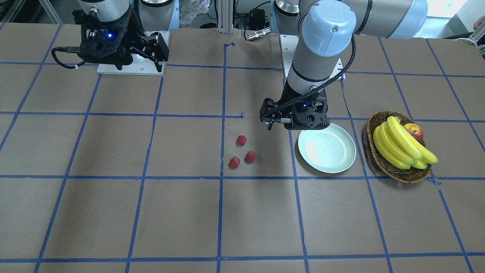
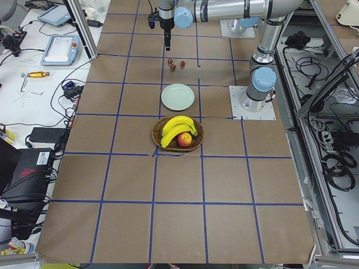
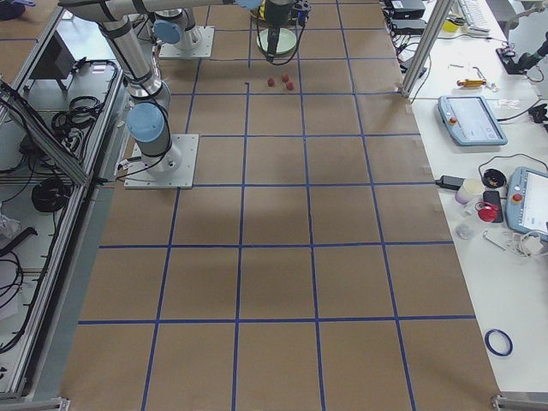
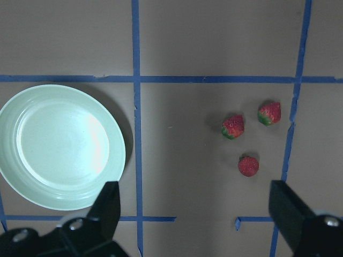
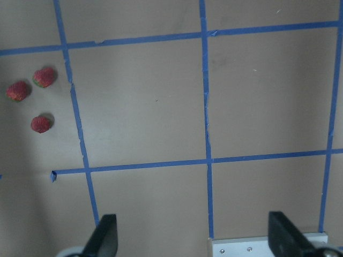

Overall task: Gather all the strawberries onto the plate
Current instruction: 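Lower the left gripper over the strawberries and grasp one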

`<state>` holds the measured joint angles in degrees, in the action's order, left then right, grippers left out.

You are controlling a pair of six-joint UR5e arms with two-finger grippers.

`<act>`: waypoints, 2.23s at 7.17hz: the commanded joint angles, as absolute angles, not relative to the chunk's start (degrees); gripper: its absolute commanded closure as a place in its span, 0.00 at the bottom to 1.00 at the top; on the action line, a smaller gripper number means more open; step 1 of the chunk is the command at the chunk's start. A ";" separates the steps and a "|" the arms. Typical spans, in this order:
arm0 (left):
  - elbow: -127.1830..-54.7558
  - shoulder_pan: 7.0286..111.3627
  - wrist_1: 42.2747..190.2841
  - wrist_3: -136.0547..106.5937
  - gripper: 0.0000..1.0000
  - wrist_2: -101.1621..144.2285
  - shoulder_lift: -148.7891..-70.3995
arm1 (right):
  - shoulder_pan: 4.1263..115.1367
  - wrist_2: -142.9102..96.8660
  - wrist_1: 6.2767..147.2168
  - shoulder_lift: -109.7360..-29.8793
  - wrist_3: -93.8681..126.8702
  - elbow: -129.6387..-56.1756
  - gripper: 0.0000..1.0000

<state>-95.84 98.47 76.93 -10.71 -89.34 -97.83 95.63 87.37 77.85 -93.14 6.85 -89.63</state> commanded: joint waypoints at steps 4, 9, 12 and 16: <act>-100.37 101.86 68.39 -10.37 0.00 -87.55 -105.63 | 95.80 87.36 76.20 -92.55 0.62 -91.92 0.00; -100.55 101.95 66.54 0.88 0.02 -82.54 -113.19 | 95.80 88.77 77.26 -92.46 0.35 -95.36 0.00; -100.55 101.87 66.53 4.73 0.02 -82.53 -116.35 | 95.80 89.56 79.00 -92.37 0.53 -97.11 0.00; -100.90 101.95 66.88 4.83 0.10 -82.53 -118.21 | 95.89 89.56 81.03 -92.29 0.70 -98.52 0.00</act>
